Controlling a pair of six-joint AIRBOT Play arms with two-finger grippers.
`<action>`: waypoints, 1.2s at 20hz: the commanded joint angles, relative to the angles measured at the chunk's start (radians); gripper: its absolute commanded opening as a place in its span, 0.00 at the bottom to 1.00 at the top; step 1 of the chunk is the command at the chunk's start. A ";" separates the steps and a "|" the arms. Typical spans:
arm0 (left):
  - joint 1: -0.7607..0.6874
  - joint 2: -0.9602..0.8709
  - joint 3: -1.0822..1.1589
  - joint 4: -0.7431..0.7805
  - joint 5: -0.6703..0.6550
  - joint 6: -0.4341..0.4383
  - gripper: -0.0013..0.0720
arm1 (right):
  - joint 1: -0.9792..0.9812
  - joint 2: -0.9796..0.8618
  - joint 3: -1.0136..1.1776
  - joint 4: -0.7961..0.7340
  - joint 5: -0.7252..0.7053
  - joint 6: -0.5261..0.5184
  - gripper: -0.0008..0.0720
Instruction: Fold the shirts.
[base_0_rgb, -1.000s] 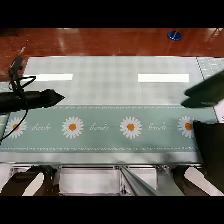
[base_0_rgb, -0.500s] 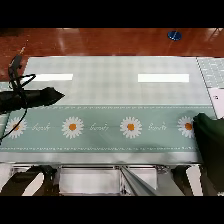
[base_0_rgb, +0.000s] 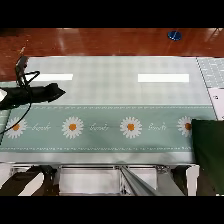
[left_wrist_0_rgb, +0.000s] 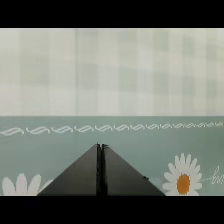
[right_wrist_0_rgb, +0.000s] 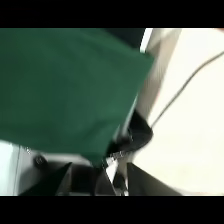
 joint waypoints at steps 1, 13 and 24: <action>0.008 -0.070 0.099 -0.001 0.042 0.051 0.04 | 0.072 -0.052 0.064 0.224 -0.190 -0.106 0.04; -0.228 -0.226 0.434 0.374 -0.145 -0.035 0.04 | 1.348 -0.708 0.492 0.330 -0.525 -0.030 0.05; -0.200 -0.300 0.325 0.472 -0.128 -0.140 0.04 | 1.349 -0.828 0.492 0.291 -0.489 0.031 0.05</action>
